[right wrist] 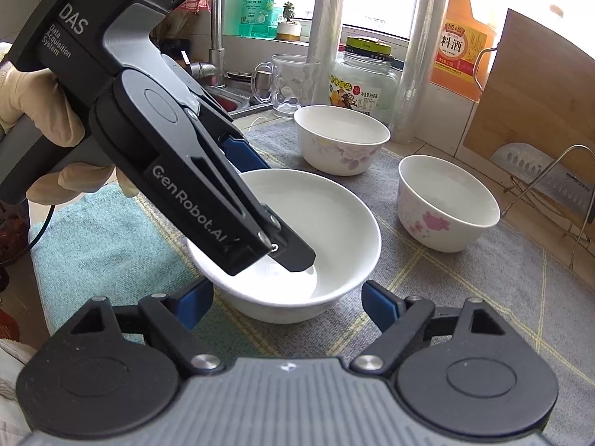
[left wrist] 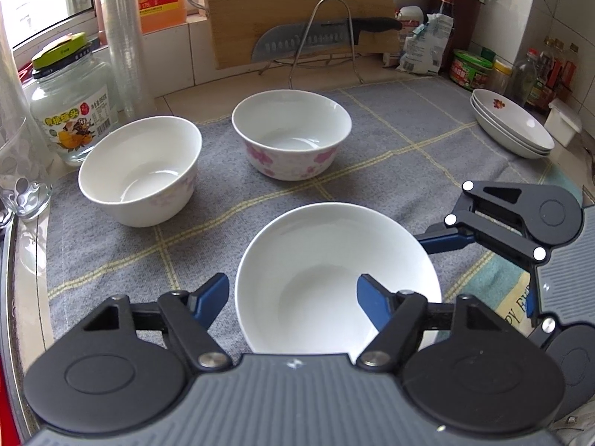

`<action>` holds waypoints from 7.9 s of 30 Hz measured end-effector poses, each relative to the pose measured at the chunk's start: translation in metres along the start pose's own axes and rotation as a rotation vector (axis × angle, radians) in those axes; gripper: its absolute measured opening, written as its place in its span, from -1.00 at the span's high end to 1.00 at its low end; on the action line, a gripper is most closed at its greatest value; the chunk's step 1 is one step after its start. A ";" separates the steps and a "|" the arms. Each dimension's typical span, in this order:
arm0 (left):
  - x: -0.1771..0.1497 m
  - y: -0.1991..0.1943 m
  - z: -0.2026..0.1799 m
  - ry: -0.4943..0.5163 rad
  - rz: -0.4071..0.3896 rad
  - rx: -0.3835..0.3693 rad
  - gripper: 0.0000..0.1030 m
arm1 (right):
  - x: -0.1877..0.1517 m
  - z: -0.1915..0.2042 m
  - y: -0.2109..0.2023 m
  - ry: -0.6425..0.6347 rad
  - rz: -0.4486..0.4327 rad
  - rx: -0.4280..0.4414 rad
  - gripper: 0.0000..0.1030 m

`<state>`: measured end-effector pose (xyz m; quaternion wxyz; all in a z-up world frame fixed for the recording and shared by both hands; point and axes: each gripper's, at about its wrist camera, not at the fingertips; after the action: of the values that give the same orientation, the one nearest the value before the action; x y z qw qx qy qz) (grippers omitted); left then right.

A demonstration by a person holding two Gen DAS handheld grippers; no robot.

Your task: Organize plates and bowls

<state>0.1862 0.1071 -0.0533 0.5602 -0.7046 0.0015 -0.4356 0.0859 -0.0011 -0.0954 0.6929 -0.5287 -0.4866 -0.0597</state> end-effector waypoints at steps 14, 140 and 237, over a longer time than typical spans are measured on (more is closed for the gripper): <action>0.003 -0.003 -0.002 -0.002 0.001 -0.031 -0.34 | 0.000 0.000 -0.002 -0.006 0.006 0.001 -0.64; 0.067 0.075 -0.050 -0.061 -0.147 0.300 -0.88 | 0.072 -0.207 0.031 0.141 0.103 0.143 -1.00; 0.056 0.005 -0.187 0.155 -0.160 -0.001 -0.67 | -0.020 -0.187 -0.116 0.320 0.100 0.077 -0.70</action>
<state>0.1085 -0.0696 -0.0240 0.5214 -0.6669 -0.0112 -0.5323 0.1209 -0.2079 -0.0255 0.7834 -0.5091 -0.3450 -0.0898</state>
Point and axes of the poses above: each gripper's, at about its wrist camera, not at the fingertips, and y roughly the way its jaws point, z to its left, x to its top, and after that the axes turned 5 degrees about x, right-handed
